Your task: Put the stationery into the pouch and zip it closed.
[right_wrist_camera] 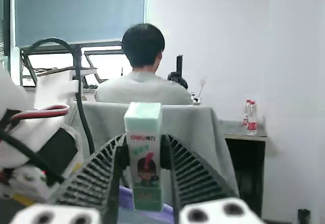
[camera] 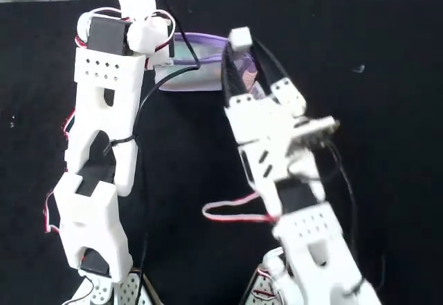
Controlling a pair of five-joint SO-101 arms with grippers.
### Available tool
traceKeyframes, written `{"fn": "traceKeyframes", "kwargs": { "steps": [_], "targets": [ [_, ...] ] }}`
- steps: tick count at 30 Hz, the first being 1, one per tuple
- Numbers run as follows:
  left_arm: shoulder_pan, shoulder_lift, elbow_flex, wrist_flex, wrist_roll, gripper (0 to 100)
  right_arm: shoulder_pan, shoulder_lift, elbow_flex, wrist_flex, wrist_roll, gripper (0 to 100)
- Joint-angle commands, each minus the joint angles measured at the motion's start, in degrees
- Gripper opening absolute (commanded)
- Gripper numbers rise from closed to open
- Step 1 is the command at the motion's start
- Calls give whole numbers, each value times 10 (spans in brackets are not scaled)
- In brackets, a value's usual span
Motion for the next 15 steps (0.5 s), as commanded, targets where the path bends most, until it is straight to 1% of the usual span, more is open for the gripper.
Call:
{"fn": "traceKeyframes", "kwargs": {
  "steps": [1,3,5,15],
  "targets": [
    [8,-37,-3,1,-6,29,11,114,-46,-98,-27,11],
    [8,-37,-3,1,-6,29,11,156,-46,-139,-25,11],
    [8,-37,-3,1,-6,29,12,191,-45,-155,-26,11],
    [7,-37,-2,1,-6,29,8,305,-58,-154,-25,19]
  ]
}}
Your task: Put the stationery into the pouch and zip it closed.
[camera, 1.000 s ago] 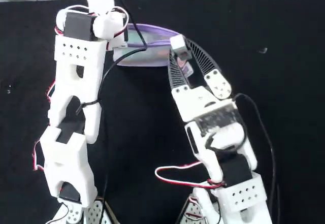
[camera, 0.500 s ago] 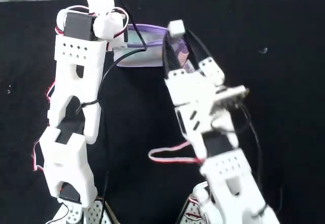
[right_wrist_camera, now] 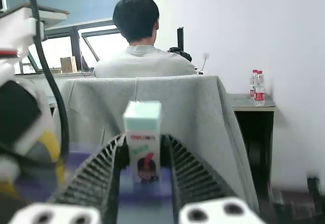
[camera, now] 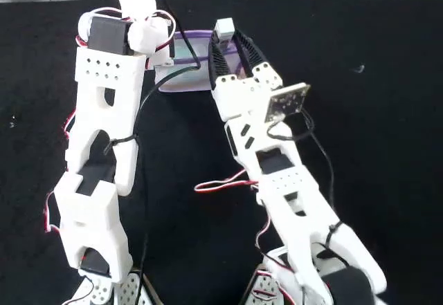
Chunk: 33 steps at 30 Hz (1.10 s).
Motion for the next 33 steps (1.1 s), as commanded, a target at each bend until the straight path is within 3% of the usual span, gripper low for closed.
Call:
{"fn": "traceKeyframes", "kwargs": {
  "steps": [1,6,8,12,15,24,29,33],
  "targets": [
    [7,-37,-3,1,-6,29,5,33,-12,1,-2,39],
    [7,-37,-2,1,-6,29,-8,40,-13,1,0,220],
    [6,-37,-2,1,-6,29,-10,40,-13,1,1,247],
    [5,-37,-2,1,-7,29,-6,23,-19,11,28,247],
    [4,-37,-2,0,-7,29,9,-30,-25,80,62,247],
    [3,-20,-3,-6,-7,29,112,-182,-124,444,68,247],
    [3,-1,-7,-7,-7,29,157,-168,-71,437,72,239],
    [3,-1,-7,-7,-7,29,162,-176,-2,390,73,148]
  ]
}}
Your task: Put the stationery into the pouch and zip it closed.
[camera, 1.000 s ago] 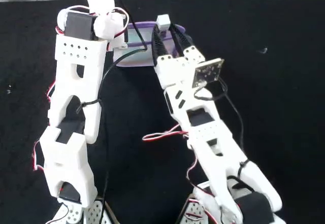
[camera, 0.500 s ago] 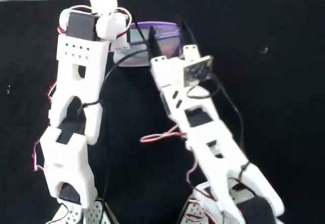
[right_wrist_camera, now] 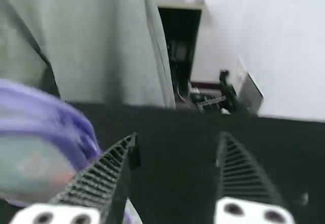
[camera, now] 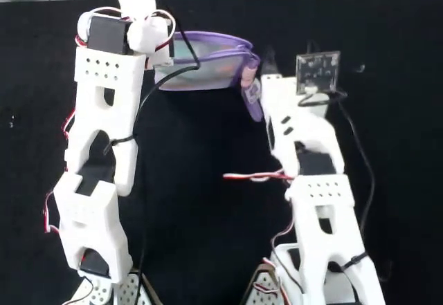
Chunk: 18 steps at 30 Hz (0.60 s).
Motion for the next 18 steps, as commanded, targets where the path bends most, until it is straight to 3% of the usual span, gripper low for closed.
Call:
{"fn": "traceKeyframes", "kwargs": {
  "steps": [1,13,18],
  "targets": [
    [4,-5,-7,-6,-6,29,7,-24,33,-37,7,126],
    [4,-5,-7,-6,-6,29,-102,-61,90,-40,55,185],
    [5,-6,-7,-4,-6,29,-100,-13,91,-127,55,184]
  ]
}}
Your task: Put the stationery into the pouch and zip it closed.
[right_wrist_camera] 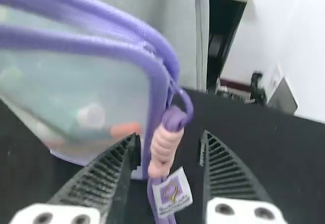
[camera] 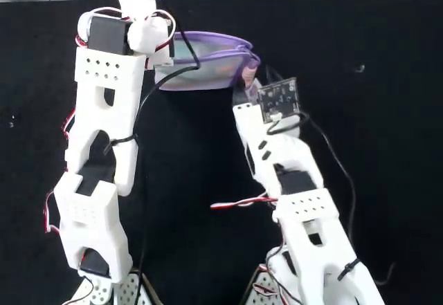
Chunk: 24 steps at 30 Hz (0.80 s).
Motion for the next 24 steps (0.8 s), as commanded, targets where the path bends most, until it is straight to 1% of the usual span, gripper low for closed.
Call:
{"fn": "traceKeyframes", "kwargs": {
  "steps": [1,5,7,11,21,23,24],
  "targets": [
    [5,-6,-7,-4,-6,29,-8,56,-11,-83,4,184],
    [5,-6,-7,-4,-6,29,15,153,-31,-163,4,183],
    [5,-6,-7,-4,-6,29,33,175,-41,-177,4,169],
    [5,-6,-7,-5,-6,29,60,165,-41,-176,4,15],
    [5,-6,-7,-5,-7,30,59,58,24,-174,9,11],
    [6,-6,-13,-6,-13,40,59,35,19,-139,10,11],
    [7,-6,-22,-4,-19,61,55,29,6,-109,10,11]
  ]
}}
